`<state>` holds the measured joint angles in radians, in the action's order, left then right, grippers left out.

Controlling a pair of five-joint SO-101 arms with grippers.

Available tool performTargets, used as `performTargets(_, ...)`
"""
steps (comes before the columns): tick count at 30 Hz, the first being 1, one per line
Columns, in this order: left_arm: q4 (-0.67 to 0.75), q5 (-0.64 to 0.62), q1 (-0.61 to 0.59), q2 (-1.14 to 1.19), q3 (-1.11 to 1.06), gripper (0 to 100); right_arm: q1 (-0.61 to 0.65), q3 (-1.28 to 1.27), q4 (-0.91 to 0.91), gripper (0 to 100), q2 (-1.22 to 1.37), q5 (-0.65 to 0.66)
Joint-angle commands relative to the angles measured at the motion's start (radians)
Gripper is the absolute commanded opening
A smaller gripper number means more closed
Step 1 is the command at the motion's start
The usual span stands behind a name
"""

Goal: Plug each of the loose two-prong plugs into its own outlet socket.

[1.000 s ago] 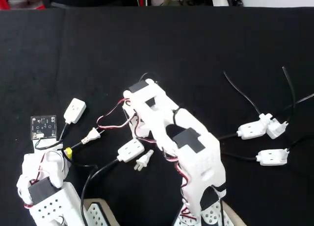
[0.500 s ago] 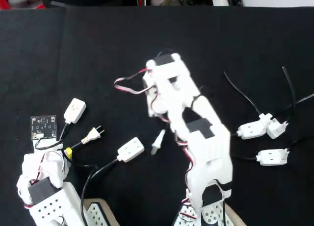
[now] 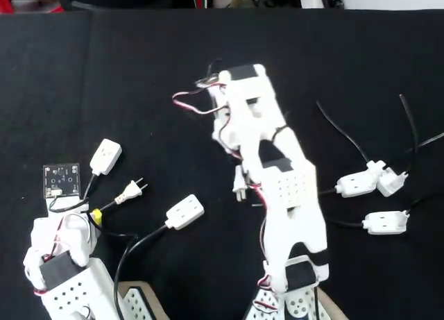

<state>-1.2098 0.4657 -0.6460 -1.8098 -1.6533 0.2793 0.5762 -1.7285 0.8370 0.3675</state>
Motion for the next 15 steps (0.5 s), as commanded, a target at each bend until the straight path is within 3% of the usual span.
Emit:
performTargets(1, 0.014, 0.006, -0.008, -0.008, 0.004, 27, 0.06, 0.041, -0.038, 13.8, -0.01, -0.012)
performTargets(7, 0.014, 0.006, -0.008, -0.008, 0.004, 27, 0.092, 0.038, -0.038, 31.9, -0.01, -0.173)
performTargets(15, 0.014, 0.006, -0.008, -0.008, 0.004, 27, 0.026, -0.094, -0.04, 32.5, -0.151, -0.241)
